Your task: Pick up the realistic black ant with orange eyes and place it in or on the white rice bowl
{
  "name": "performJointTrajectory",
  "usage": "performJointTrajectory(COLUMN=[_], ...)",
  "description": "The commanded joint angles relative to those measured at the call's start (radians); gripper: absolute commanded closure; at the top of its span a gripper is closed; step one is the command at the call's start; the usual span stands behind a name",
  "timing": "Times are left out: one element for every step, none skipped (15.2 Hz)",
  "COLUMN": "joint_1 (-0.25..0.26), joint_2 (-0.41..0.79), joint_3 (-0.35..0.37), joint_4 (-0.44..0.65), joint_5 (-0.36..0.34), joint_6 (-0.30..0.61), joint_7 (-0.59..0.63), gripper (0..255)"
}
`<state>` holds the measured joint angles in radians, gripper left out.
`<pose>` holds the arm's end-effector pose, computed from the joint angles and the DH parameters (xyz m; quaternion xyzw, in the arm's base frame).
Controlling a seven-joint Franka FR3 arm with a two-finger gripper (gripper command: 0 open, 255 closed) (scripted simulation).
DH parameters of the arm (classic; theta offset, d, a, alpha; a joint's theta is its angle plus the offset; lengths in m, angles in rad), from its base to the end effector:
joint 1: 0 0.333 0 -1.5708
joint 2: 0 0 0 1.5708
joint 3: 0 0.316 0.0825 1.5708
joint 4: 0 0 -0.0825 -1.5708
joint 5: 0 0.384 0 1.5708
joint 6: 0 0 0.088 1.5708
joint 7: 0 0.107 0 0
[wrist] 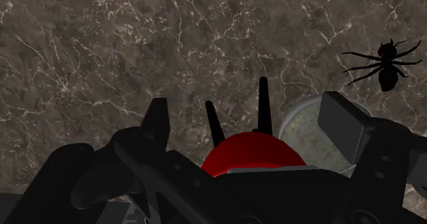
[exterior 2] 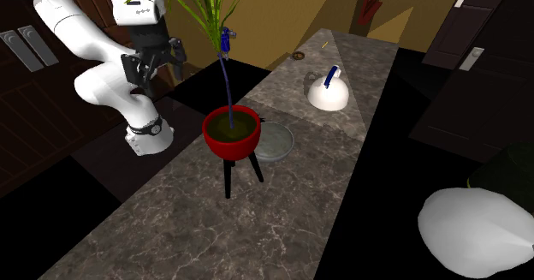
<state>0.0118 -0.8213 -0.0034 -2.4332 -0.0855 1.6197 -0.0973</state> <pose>0.3009 -0.0065 0.5694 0.9976 0.0552 0.0021 0.0416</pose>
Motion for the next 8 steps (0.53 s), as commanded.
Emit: performJointTrajectory(joint_1=[0.000,0.007,0.014,0.022,0.030,0.038,0.046,0.054], joint_2=[0.000,0.015,0.031,0.048,0.067,0.086,0.106,0.128], joint_3=[0.000,0.012,0.024,0.037,0.049,0.061,0.073,0.085], joint_4=[0.000,-0.013,-0.025,-0.036,-0.046,-0.055,-0.063,-0.071], joint_5=[0.000,0.013,0.026,0.039,0.052,0.065,0.078,0.092], joint_6=[0.000,0.015,0.031,0.047,0.064,0.080,0.097,0.115], joint_7=[0.000,0.015,0.029,0.044,0.058,0.072,0.086,0.099], gripper=[0,0,0,0,0,0,0,0])
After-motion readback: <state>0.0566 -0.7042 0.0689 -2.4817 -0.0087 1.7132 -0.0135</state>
